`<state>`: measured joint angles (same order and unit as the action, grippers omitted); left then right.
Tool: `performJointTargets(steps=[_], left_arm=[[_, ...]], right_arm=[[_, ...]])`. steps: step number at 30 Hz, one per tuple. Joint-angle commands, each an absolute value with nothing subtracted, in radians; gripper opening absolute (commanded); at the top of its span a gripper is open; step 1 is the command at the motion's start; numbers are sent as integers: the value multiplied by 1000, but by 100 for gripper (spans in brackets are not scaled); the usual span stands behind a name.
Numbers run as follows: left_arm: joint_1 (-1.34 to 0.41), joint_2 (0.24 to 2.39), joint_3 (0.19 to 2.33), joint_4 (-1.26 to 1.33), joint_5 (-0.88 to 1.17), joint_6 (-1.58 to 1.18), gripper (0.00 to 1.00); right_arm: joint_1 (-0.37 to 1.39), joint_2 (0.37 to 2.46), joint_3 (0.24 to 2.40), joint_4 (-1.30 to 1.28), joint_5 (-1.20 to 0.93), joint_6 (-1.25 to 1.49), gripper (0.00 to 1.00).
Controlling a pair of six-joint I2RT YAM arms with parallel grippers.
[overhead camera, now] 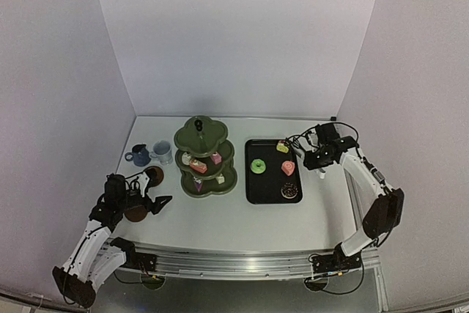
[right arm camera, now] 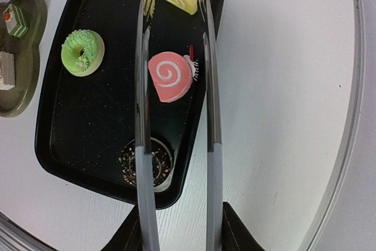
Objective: Serve the afternoon tea
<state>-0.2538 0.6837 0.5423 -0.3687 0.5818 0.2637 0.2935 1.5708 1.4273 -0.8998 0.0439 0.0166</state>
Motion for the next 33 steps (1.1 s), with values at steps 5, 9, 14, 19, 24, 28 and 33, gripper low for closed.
performJointTargets(steps=[5, 9, 14, 19, 24, 28, 33], left_arm=[[-374, 593, 506, -315, 366, 262, 95], [-356, 634, 493, -295, 240, 174, 96], [-336, 652, 495, -308, 275, 168, 97], [-293, 686, 508, -256, 259, 84, 98], [-192, 747, 571, -223, 279, -40, 100], [-158, 763, 587, -208, 323, -46, 100], [-155, 770, 589, -233, 333, -18, 99]], right_arm=[[222, 1741, 1525, -787, -143, -273, 37], [222, 1795, 1562, -784, -87, -333, 37], [222, 1806, 1598, -785, -51, -356, 37], [222, 1753, 1589, -785, -73, -376, 37], [186, 1792, 1641, -785, -63, -389, 38], [164, 1855, 1691, -785, -61, -413, 38], [160, 1904, 1714, -785, -72, -436, 39]])
